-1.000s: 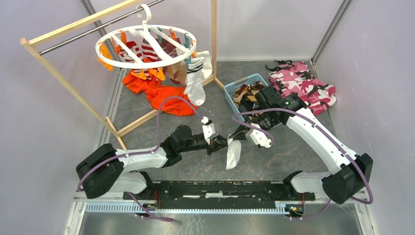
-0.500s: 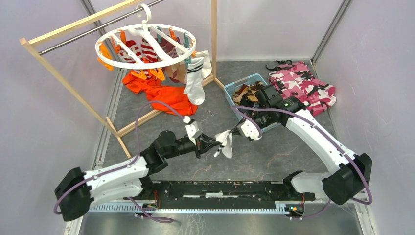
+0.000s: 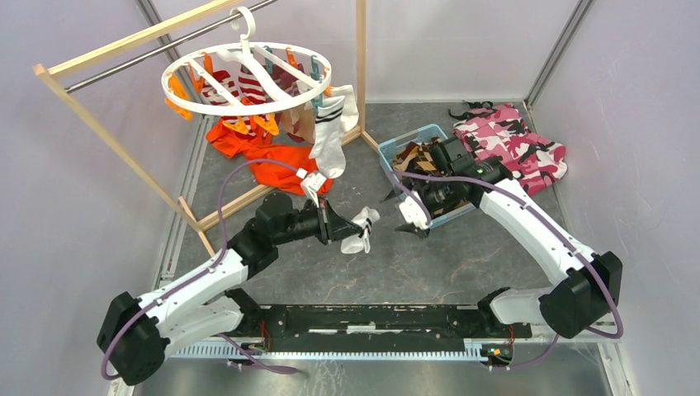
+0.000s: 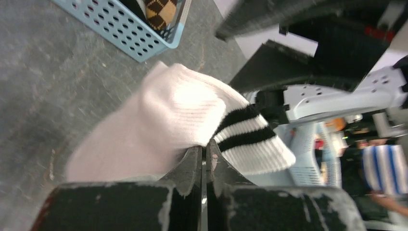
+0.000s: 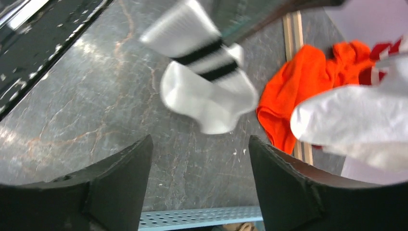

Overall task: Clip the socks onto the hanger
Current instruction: Adjust the sock.

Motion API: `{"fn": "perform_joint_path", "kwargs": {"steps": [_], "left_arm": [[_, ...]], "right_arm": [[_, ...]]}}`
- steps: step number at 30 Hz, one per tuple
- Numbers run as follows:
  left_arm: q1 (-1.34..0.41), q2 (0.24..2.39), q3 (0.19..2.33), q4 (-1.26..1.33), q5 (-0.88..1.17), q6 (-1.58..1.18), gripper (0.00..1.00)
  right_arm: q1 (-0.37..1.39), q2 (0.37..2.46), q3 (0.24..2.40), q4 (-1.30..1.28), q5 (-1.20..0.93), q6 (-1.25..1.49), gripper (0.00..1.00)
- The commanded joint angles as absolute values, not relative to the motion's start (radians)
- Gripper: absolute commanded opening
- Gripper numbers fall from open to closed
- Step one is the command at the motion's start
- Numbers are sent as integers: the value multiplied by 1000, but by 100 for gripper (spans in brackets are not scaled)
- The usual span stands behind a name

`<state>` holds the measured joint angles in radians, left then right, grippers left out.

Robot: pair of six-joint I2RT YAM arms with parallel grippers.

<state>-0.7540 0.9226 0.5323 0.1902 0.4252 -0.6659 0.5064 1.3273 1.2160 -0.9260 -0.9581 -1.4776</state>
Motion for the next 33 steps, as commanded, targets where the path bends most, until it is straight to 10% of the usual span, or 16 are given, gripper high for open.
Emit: {"fn": "perform_joint_path", "kwargs": {"steps": [1,17,33], "left_arm": [[-670,956,561,237,652,-960,2],[-667,1030,614,256,761,-968,2],[-602,1072,439,899,862,-1440,2]], "right_arm": [[506,1296,1238,-1227,-1042,-1959,81],[620,1350,1260,-1206,-1057,-2087,80],[633,1254,1141,-929,-999,-1994,87]]}}
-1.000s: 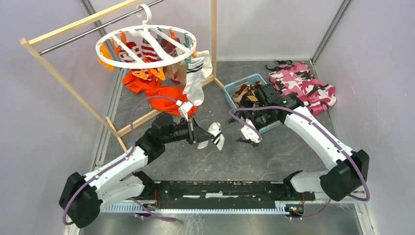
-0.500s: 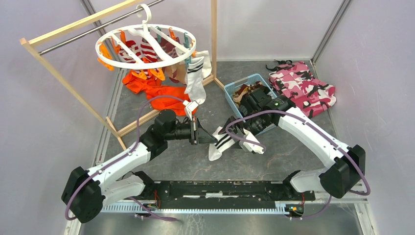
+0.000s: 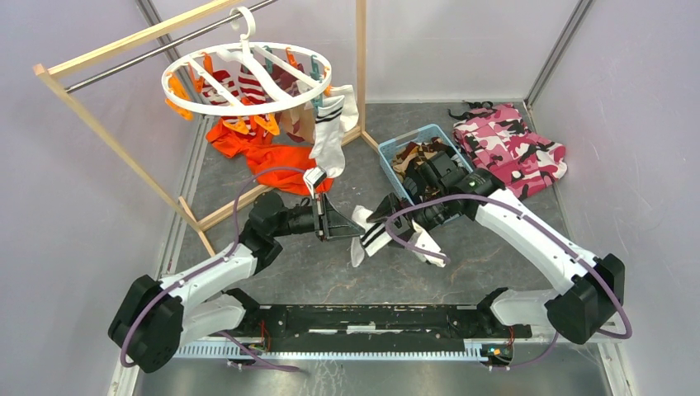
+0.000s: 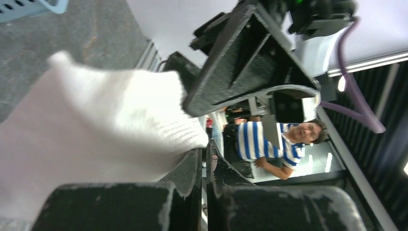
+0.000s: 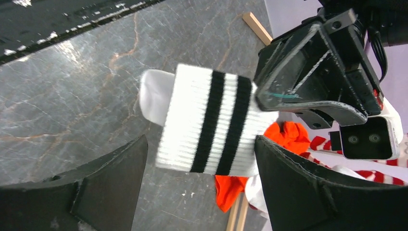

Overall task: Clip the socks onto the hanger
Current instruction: Adjust the sock.

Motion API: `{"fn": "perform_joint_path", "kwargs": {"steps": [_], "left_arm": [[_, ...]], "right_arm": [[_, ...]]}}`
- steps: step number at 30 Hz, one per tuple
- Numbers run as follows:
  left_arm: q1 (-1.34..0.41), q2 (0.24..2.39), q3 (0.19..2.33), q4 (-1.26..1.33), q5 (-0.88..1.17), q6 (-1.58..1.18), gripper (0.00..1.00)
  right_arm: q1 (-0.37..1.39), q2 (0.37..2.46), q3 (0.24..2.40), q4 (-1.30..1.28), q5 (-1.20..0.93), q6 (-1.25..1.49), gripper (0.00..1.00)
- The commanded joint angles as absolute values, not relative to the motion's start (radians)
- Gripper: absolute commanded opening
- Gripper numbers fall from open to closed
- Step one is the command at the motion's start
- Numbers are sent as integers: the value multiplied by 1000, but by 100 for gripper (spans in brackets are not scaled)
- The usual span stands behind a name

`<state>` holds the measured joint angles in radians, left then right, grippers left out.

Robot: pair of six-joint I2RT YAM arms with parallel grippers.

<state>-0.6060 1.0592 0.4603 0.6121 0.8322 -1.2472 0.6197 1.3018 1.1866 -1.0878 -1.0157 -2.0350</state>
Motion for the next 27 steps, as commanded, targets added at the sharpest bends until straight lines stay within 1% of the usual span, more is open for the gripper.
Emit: {"fn": "perform_joint_path", "kwargs": {"steps": [1,5,7,9,11,16,22,25,27], "left_arm": [[-602,1079,431,945,858,-1472,2],[-601,1106,420,1051,850,-1542,2],[-601,1112,420,1070,847,-1556,2],[-601,1115,420,1071,845,-1556,2],[-600,1117,414,1064,840,-1553,2],[-582,1119,393,1039,822,-1533,2],[-547,1106,373,987,803,-1513,2],[-537,1094,380,927,794,-1469,3],[-537,1086,391,890,792,-1437,4]], "right_arm": [[640,1246,1128,-878,-985,-1963,86],[667,1202,1068,-635,-942,-1766,79],[673,1186,1057,-536,-933,-1672,74],[673,1179,1069,-512,-936,-1622,67],[673,1175,1087,-527,-943,-1608,59],[673,1166,1119,-605,-972,-1604,35],[673,1175,1167,-734,-1040,-1629,21],[673,1183,1182,-769,-1082,-1594,7],[676,1186,1181,-781,-1116,-1557,0]]}}
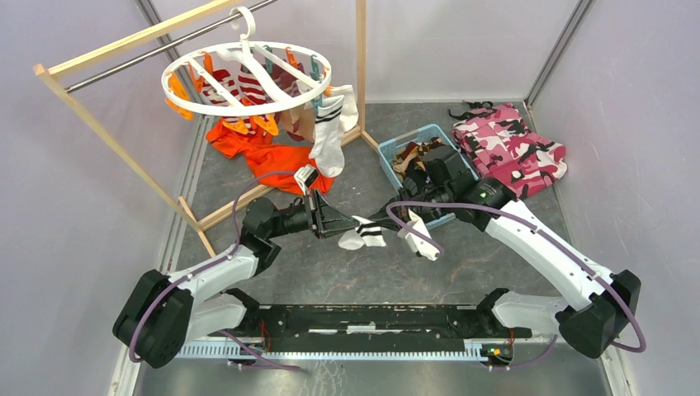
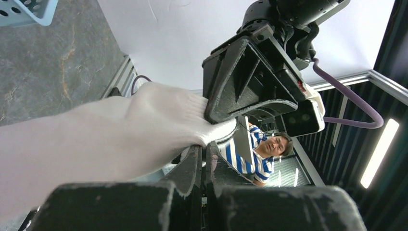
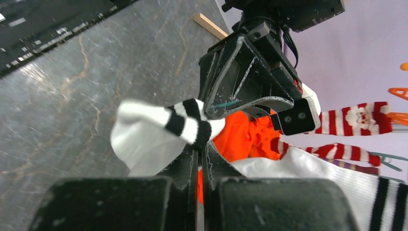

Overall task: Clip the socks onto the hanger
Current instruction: Adjust the sock.

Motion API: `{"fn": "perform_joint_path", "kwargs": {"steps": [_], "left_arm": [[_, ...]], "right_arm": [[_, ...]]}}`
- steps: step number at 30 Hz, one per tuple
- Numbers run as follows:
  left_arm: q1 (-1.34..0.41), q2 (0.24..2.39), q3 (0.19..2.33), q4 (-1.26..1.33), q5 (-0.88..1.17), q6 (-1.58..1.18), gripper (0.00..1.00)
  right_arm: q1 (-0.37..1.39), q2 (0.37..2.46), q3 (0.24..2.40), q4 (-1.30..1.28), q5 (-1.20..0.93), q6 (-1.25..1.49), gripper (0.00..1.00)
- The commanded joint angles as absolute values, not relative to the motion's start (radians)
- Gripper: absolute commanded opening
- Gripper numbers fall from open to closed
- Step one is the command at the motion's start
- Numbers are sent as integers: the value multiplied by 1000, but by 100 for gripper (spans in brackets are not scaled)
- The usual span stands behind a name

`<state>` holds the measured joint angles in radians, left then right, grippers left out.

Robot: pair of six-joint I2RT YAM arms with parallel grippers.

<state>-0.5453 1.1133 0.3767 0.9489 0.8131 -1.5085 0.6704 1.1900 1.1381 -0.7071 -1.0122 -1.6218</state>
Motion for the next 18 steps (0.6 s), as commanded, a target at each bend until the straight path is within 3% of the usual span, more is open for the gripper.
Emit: {"fn": "perform_joint_path", "kwargs": {"steps": [1,11,15,18], "left_arm": [[-537,1081,395,875,791,-1422,4],[-535,1048,385,840,782,-1394,6],[-526,1045,380,832,765,-1386,18],[-498,1004,365,832,716,-1358,34]], "right_arm": [[681,1187,1177,-787,-1125,-1540,0],[696,1193,1155,-712,-1138,-1370,0],[696,1201,1164,-672,-1141,-1290,0],[695,1206,1163,-543,-1135,-1041,0]]}}
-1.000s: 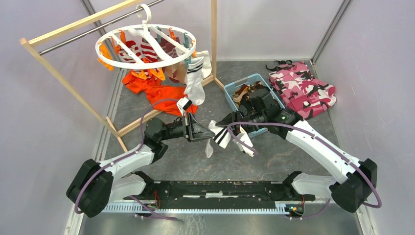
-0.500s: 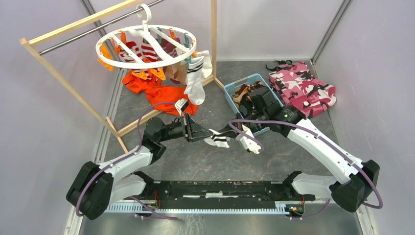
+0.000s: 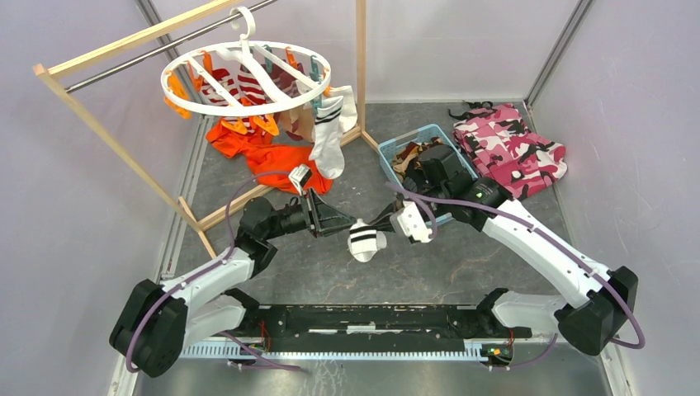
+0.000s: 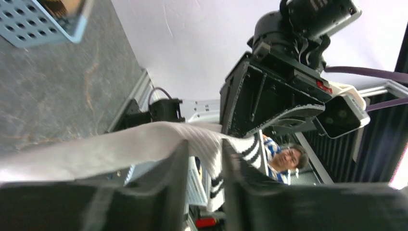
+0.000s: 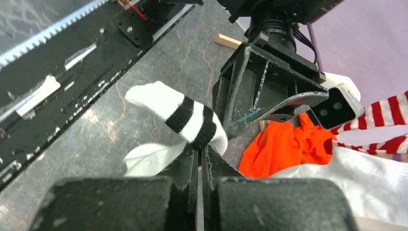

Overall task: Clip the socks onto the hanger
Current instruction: Adjust the sock.

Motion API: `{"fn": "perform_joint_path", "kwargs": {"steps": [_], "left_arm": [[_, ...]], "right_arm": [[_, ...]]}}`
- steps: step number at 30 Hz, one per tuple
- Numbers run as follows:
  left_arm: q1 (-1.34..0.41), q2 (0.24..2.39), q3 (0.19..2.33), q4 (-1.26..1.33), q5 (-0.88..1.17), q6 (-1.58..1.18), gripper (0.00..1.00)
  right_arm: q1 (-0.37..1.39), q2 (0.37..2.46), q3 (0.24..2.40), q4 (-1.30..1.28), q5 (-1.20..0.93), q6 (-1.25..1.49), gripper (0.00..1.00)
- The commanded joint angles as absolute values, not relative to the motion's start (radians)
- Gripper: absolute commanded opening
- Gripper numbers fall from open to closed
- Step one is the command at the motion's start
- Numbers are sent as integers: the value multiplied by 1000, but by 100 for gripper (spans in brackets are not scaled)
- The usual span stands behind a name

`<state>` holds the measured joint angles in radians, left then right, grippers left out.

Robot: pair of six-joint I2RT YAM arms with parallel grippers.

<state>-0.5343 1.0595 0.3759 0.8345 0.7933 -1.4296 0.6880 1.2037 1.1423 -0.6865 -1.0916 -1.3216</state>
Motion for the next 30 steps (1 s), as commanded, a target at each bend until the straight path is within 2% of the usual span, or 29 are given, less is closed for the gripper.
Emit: {"fn": "perform_joint_path", "kwargs": {"steps": [1,3,6,8,9,12,15,22,26,30], "left_arm": [[-487,976,364,822,699,-1333,43],[-471,900,375,715,663,-1229,60],[-469,735,411,459,566,-921,87],[-471,608,399,391,500,-763,97],[-472,548,382,389,462,-705,99],[-473,389,308,476,465,-538,100],[-474,363,292,501,505,-386,100],[-478,452,416,370,611,2,100],[-494,539,456,347,653,76,100],[-569,600,474,347,612,158,99]], "right_arm": [[695,1207,1162,-497,-1128,-960,0],[691,1208,1149,-422,-1119,-770,0],[676,1207,1121,-321,-1108,-547,0],[661,1214,1114,-266,-1105,-418,0],[655,1224,1118,-254,-1105,-356,0],[640,1272,1144,-235,-1132,-213,0],[629,1304,1150,-173,-1170,-99,0],[606,1361,1128,6,-1219,140,0],[607,1380,1129,57,-1221,183,0],[606,1392,1128,87,-1221,217,0]]}}
